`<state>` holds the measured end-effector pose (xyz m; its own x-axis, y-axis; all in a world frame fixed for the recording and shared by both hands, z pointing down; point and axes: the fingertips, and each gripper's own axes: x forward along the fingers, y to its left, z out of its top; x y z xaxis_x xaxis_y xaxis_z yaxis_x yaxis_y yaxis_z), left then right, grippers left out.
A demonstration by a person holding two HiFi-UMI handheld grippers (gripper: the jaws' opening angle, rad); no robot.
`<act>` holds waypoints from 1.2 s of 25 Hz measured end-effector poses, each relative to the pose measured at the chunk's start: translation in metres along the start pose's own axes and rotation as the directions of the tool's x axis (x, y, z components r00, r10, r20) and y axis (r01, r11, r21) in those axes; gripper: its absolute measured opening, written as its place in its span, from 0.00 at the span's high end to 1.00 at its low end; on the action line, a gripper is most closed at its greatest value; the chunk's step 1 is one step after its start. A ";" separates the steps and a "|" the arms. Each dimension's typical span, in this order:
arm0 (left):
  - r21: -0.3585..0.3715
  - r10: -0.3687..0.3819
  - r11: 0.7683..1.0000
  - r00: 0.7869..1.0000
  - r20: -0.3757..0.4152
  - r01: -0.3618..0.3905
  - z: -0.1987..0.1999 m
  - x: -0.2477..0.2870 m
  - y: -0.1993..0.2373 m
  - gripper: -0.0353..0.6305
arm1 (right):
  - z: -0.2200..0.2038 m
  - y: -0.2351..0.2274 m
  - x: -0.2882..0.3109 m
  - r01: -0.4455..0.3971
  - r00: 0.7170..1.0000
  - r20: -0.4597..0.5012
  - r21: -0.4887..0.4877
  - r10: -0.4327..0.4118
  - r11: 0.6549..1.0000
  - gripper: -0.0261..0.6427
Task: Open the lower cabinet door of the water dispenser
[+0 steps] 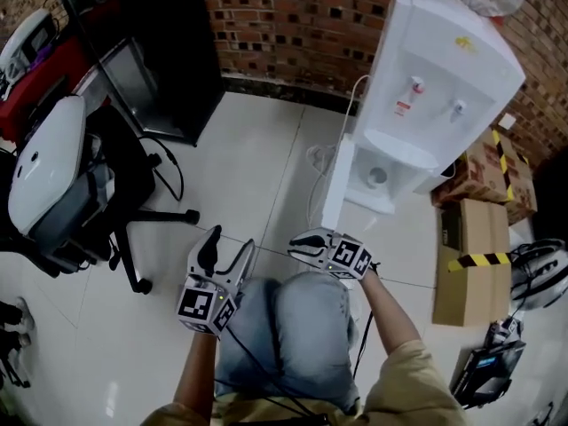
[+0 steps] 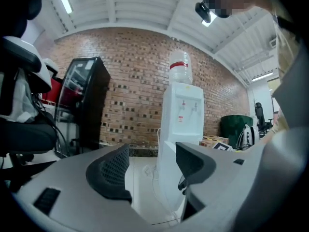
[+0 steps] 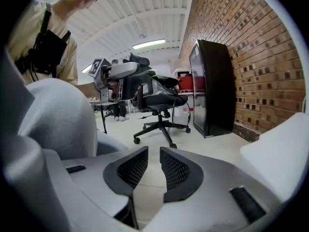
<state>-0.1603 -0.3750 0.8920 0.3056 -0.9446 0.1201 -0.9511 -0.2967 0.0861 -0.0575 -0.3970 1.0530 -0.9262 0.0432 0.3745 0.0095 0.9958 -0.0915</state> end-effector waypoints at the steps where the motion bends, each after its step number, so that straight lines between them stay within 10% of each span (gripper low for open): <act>1: -0.002 0.021 1.000 1.000 -0.004 -0.021 -0.002 -0.005 0.007 0.51 | 0.006 -0.002 0.011 -0.017 1.000 0.016 -0.008 0.018 1.000 0.81; 8: -0.027 0.095 0.995 0.995 -0.012 -0.095 0.015 -0.004 0.016 0.51 | 0.086 -0.023 0.067 -0.118 0.948 0.310 0.134 0.072 0.984 0.80; 12: -0.058 0.083 0.995 0.996 -0.039 -0.085 0.039 0.016 0.004 0.51 | 0.106 -0.005 0.016 -0.147 0.948 0.299 0.099 0.111 0.984 0.80; 15: -0.075 0.011 0.997 0.996 -0.084 -0.017 0.087 0.042 -0.033 0.51 | 0.117 -0.023 -0.060 0.019 0.971 0.230 0.194 -0.064 0.981 0.80; 19: -0.084 -0.103 0.992 0.987 -0.127 0.093 0.185 0.053 -0.090 0.51 | 0.183 -0.023 -0.178 0.216 0.931 0.202 0.362 -0.303 0.907 0.80; 26: -0.100 -0.358 0.933 0.921 -0.155 0.346 0.387 0.000 -0.196 0.51 | 0.382 0.055 -0.354 0.541 0.762 0.136 0.404 -0.633 0.738 0.61; 30: -0.045 -0.450 0.893 0.882 -0.139 0.449 0.487 -0.071 -0.228 0.51 | 0.505 0.133 -0.431 0.724 0.524 0.160 0.434 -0.837 0.536 0.60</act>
<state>0.0131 -0.3087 0.3822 0.7040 -0.6801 0.2046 -0.7099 -0.6822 0.1753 0.1527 -0.3246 0.4137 -0.5536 -0.8233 0.1253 -0.8289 0.5303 -0.1780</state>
